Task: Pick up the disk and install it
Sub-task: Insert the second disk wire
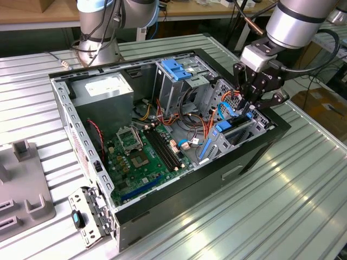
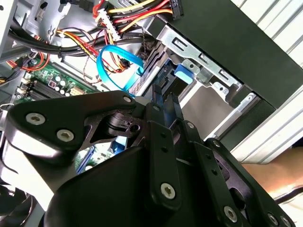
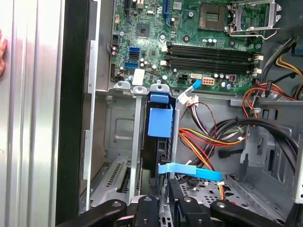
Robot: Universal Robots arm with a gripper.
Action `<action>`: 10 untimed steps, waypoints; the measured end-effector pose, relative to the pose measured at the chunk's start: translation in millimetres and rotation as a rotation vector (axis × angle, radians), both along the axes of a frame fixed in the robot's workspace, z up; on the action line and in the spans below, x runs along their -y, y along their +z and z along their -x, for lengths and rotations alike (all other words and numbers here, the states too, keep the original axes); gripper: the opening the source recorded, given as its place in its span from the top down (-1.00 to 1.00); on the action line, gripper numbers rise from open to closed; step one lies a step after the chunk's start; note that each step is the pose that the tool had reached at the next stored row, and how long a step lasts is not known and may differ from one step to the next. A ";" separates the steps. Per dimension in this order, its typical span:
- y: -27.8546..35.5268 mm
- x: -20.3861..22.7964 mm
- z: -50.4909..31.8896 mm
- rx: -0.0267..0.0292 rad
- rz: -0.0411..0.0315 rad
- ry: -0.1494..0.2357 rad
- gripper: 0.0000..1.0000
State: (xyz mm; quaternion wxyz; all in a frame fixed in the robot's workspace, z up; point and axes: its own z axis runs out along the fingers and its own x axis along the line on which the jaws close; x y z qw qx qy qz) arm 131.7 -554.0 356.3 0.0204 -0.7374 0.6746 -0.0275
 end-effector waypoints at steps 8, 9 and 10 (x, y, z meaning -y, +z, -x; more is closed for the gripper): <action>0.0 0.0 -0.5 0.0000 0.0000 0.000 0.53; 0.0 0.0 -0.5 0.0000 0.0000 0.000 0.53; 0.0 0.1 -0.5 0.0000 0.0000 0.000 0.53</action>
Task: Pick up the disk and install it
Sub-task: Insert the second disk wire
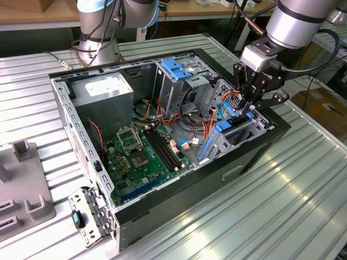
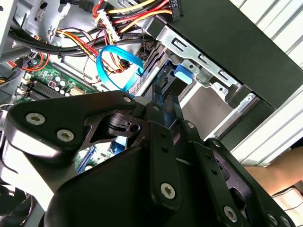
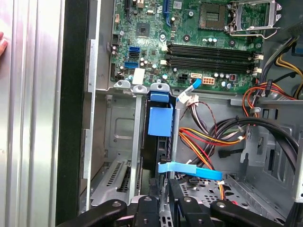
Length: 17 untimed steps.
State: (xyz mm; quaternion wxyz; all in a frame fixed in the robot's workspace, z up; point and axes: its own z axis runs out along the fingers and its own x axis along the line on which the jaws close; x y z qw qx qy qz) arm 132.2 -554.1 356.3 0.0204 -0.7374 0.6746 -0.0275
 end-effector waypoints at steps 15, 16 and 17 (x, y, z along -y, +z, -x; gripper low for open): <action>8.9 0.0 0.0 0.0000 0.0002 0.000 0.53; 9.4 0.0 0.0 0.0000 0.0000 0.000 0.53; 9.8 0.0 0.0 0.0000 -0.0001 0.000 0.53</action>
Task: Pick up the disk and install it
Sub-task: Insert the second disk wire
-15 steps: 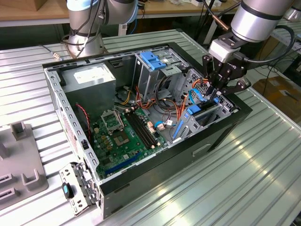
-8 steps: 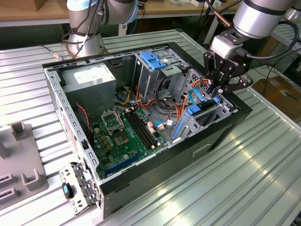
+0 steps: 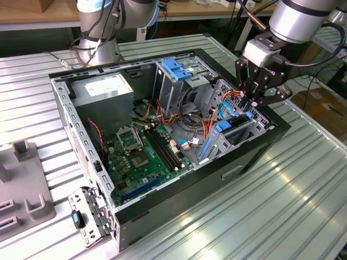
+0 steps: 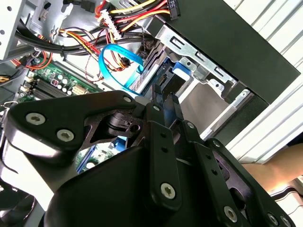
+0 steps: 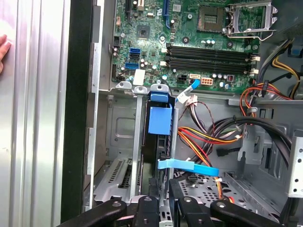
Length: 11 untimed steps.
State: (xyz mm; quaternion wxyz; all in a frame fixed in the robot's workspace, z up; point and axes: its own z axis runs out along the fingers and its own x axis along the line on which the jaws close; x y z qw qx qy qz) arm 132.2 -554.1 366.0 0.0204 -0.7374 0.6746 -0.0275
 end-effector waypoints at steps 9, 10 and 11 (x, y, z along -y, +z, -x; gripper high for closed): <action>1.3 0.0 0.0 0.0000 0.0001 0.000 0.53; 1.3 0.0 0.0 0.0000 0.0000 0.000 0.53; 1.3 0.0 0.0 0.0000 0.0000 0.000 0.53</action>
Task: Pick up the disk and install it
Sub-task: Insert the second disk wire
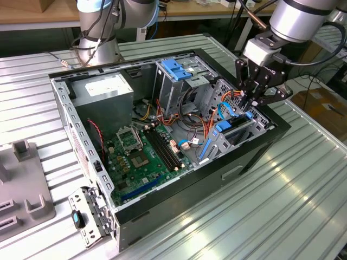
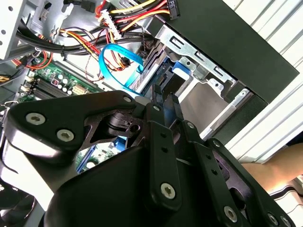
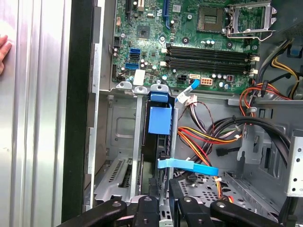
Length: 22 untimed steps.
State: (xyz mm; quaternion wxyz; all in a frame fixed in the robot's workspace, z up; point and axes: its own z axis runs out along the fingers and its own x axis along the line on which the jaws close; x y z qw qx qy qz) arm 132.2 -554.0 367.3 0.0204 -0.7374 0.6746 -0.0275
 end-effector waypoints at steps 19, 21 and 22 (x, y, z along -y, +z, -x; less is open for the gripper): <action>0.2 -8.0 -14.5 0.0017 -0.0025 0.011 0.53; 0.1 -8.0 -14.9 0.0017 -0.0026 0.011 0.53; 0.1 -8.0 -14.9 0.0017 -0.0026 0.011 0.53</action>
